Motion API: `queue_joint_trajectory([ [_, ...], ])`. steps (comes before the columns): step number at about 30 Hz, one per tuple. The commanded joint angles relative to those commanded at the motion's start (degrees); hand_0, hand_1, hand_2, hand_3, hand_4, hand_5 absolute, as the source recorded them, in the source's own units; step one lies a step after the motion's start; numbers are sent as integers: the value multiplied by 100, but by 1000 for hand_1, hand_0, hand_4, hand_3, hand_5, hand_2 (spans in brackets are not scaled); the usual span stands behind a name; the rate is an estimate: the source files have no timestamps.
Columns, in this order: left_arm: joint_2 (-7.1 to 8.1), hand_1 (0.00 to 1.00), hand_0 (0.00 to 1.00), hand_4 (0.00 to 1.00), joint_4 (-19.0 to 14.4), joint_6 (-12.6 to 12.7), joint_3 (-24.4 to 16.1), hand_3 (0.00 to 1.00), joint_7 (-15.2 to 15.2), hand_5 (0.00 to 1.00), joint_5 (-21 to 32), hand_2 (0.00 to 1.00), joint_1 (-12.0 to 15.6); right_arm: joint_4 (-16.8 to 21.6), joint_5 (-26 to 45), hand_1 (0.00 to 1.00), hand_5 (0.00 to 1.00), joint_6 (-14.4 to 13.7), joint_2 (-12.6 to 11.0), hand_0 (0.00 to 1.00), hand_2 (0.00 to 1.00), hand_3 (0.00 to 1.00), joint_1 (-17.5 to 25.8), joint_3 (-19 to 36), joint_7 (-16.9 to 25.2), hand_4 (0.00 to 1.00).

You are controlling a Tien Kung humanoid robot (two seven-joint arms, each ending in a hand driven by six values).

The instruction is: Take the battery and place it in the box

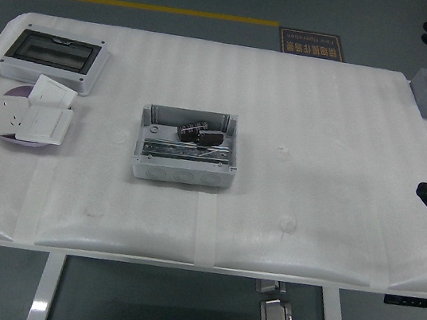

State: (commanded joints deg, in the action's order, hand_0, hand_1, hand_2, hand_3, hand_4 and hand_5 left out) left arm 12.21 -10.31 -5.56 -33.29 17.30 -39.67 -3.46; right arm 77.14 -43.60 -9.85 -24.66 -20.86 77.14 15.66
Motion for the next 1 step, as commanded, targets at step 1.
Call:
queue_joint_trajectory([
  [1,1,595,496,501,0,1,7,525,-2,257,7,412,1,2,-4,768,718,-1,-2,840,769,805,8,5,-4,998],
])
